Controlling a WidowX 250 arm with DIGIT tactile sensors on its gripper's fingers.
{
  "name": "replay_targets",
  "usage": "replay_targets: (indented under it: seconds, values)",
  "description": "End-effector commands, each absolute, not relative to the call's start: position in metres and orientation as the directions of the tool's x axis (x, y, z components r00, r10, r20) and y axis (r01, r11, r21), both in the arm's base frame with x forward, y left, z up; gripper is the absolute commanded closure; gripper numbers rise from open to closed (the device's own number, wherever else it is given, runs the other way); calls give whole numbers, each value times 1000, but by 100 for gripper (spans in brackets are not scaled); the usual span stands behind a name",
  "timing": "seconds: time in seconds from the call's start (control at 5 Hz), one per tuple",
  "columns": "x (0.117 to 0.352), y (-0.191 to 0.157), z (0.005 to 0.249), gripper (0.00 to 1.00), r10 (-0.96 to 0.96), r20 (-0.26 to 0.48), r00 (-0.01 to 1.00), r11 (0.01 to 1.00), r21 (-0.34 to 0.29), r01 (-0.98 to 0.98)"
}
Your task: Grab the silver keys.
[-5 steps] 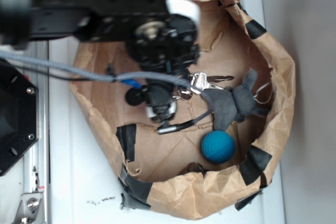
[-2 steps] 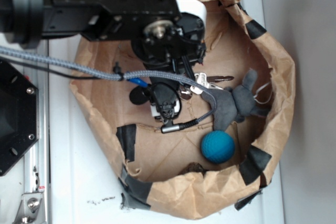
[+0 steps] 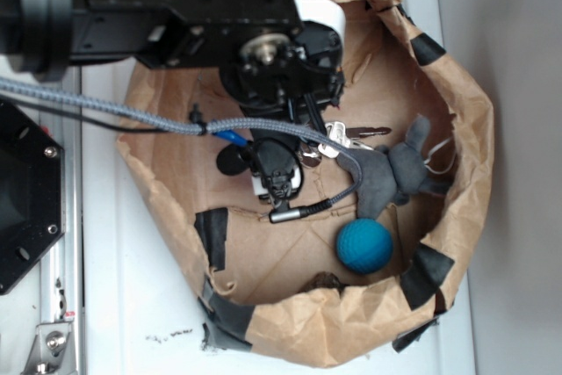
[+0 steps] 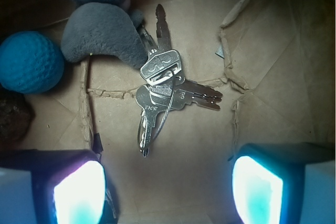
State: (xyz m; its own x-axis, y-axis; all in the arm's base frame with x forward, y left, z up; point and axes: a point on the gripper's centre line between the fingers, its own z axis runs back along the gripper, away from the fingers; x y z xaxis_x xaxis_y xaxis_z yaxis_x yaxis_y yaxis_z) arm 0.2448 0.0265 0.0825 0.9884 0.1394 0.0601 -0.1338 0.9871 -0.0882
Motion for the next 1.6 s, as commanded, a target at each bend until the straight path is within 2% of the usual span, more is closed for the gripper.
replay_targets:
  seconds: [0.0,0.2,1.0,1.2,1.4]
  values:
    - [266,19,87,0,282,154,947,944,-220,-245]
    - [274,18,83,0,339,164,926,922,-252,-293]
    - [286,35,54,0,333,211,919,935,-197,-294]
    - [283,35,52,100,321,234,918,941,-191,-280]
    - [282,35,53,100,316,231,920,943,-186,-277]
